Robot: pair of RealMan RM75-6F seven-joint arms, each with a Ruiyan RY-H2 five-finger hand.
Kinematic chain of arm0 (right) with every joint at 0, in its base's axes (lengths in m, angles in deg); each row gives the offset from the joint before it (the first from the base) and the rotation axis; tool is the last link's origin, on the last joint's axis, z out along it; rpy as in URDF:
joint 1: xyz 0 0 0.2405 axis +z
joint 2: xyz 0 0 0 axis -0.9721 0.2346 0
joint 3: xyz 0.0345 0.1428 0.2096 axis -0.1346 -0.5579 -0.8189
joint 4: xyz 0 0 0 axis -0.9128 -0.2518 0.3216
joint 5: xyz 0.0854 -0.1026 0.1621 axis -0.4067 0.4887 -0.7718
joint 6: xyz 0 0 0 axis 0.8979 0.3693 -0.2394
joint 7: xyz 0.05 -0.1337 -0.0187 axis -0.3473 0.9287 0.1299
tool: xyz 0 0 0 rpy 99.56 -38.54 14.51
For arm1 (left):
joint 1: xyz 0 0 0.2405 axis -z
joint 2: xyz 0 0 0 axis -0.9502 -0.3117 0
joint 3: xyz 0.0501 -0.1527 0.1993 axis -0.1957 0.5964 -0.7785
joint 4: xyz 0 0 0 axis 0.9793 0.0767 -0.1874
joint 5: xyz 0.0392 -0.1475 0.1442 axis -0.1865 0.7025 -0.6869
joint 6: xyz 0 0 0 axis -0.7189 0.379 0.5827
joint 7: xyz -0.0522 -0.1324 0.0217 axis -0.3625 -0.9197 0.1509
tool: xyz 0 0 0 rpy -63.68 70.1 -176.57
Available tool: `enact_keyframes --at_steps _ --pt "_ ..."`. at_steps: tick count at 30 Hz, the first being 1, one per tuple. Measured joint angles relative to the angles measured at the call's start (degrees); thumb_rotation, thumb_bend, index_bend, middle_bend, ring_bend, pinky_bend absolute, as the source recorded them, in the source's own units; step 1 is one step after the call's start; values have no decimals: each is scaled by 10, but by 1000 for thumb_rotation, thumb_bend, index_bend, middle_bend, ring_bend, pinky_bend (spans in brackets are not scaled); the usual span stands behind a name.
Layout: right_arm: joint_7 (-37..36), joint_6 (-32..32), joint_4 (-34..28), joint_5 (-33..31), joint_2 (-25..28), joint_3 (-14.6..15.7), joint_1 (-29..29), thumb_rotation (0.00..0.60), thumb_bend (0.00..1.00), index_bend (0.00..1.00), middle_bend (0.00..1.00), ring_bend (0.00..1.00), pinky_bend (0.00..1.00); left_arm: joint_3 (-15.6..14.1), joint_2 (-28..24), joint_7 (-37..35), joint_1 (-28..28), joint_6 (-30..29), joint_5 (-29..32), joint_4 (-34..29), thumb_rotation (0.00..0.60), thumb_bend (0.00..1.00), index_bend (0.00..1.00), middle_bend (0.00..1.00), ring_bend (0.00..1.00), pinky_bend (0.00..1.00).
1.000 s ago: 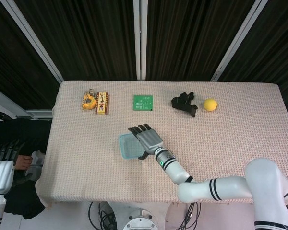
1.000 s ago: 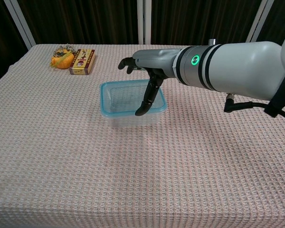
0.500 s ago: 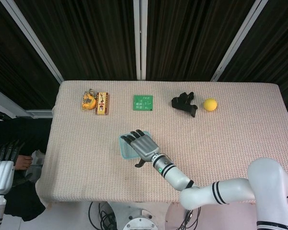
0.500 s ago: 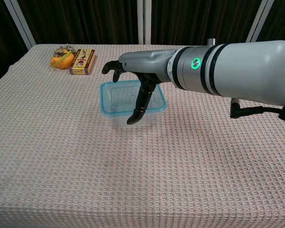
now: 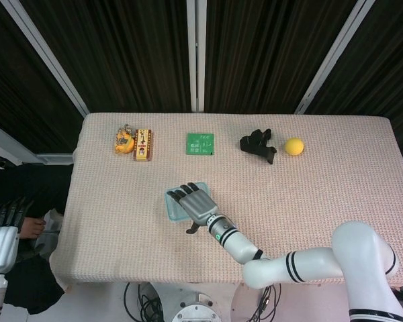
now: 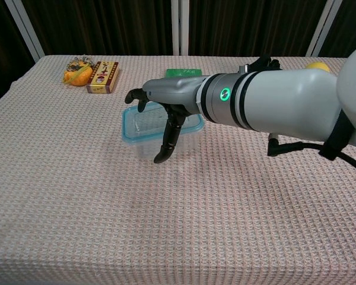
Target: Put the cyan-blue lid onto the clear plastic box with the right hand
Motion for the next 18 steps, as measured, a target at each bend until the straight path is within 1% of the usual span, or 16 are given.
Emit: enact_keyframes --at_steps 6,9,12,15,18 --pt "4 -8 1 -1 -3 7 0 600 0 0 156 0 0 -1 3 -5 0 1 -1 6 600 50 90 19 0 0" --pt "4 -17 -3 9 -2 7 -3 600 0 0 155 0 0 -1 3 -7 0 0 -1 7 600 50 90 19 0 0" --pt "0 -34 -17 36 4 9 -12 600 0 0 155 0 0 -1 2 -9 -1 0 -1 8 600 50 90 19 0 0" --pt "-6 -53 -45 75 16 15 -26 600 0 0 155 0 0 -2 0 -8 0 3 -1 5 600 50 90 19 0 0" --pt "-13 -66 -80 119 31 26 -44 600 0 0 161 0 0 -1 -2 -5 1 4 -1 2 600 50 90 19 0 0"
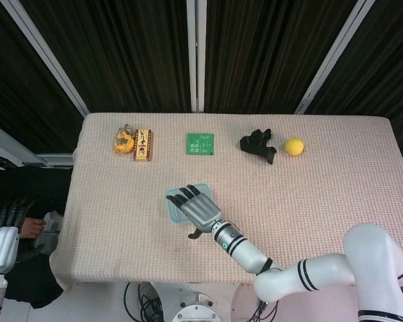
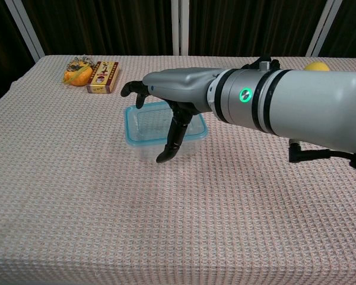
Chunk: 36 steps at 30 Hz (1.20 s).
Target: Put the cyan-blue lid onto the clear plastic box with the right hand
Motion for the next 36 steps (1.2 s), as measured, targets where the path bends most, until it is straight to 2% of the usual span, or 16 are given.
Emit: enact_keyframes --at_steps 6,16,28,36 --pt "-10 4 -50 61 26 38 -30 600 0 0 172 0 0 1 1 5 2 1 -1 -3 600 50 90 19 0 0" --pt "-5 33 -29 51 12 47 -35 600 0 0 180 0 0 0 -2 12 0 -2 -1 -11 600 50 90 19 0 0" --pt "0 35 -24 48 8 44 -39 600 0 0 180 0 0 -2 -1 14 -3 -4 0 -13 600 50 90 19 0 0" --pt "-33 -1 -47 80 53 21 -67 600 0 0 179 0 0 0 -4 16 -2 -7 -3 -16 600 51 90 19 0 0"
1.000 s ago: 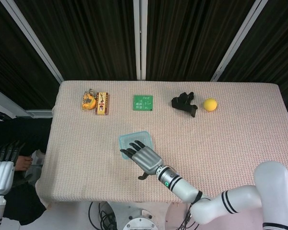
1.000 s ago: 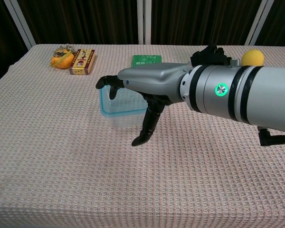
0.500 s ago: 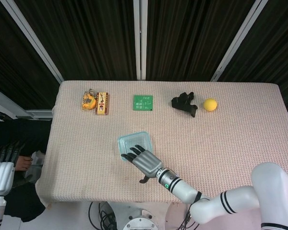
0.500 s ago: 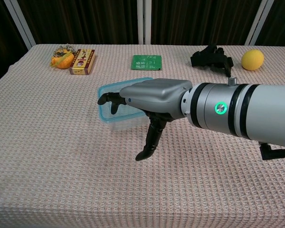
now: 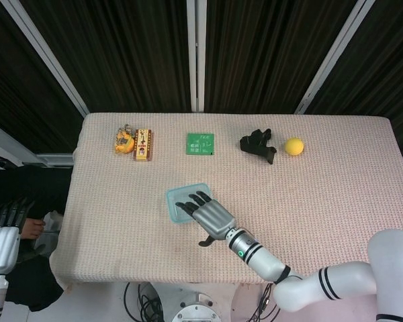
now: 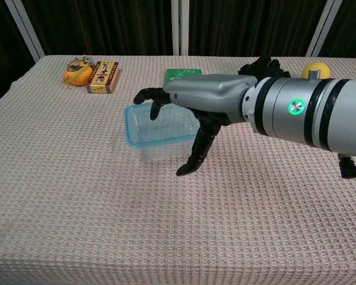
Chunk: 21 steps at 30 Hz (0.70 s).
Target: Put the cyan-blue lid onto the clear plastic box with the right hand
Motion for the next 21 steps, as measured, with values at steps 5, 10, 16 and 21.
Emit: enact_keyframes --at_steps 5,10,16,21 --pt "-13 -1 20 -28 15 -17 -7 600 0 0 178 0 0 0 1 2 3 4 1 -1 600 50 90 19 0 0" --pt "-20 28 63 -72 10 -27 -3 600 0 0 178 0 0 1 0 4 4 6 1 -2 600 50 90 19 0 0" --pt "-26 56 105 -89 -9 -30 4 600 0 0 178 0 0 1 -2 6 5 8 4 -4 600 51 90 19 0 0" --pt "-29 73 121 -95 -20 -27 8 600 0 0 178 0 0 1 0 3 3 9 7 -2 600 51 90 19 0 0"
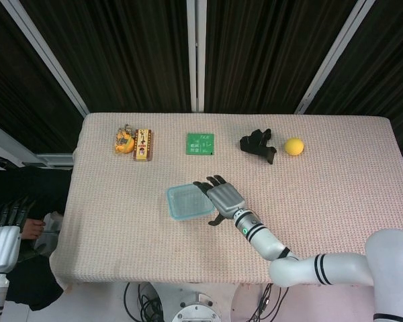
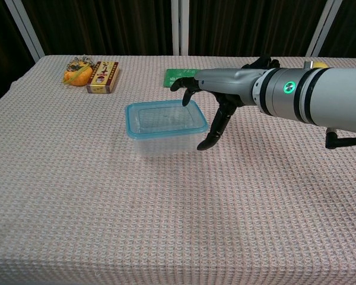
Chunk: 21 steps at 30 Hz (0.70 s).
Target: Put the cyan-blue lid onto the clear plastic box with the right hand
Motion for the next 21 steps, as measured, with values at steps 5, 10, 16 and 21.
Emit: enact_keyframes --at_steps 5,10,16,21 --pt "3 4 5 -4 -6 4 2 600 0 0 179 0 0 0 2 -3 1 3 1 4 600 51 90 19 0 0" --pt "4 -9 -1 6 -4 3 -1 600 0 0 178 0 0 0 3 -7 1 2 0 6 600 50 90 19 0 0" --pt "6 -81 -49 53 25 8 -30 600 0 0 173 0 0 3 4 -11 2 -3 -4 11 600 51 90 19 0 0" --pt "-6 -178 -102 131 75 33 -94 600 0 0 157 0 0 7 7 -13 2 -8 -3 19 600 44 90 19 0 0"
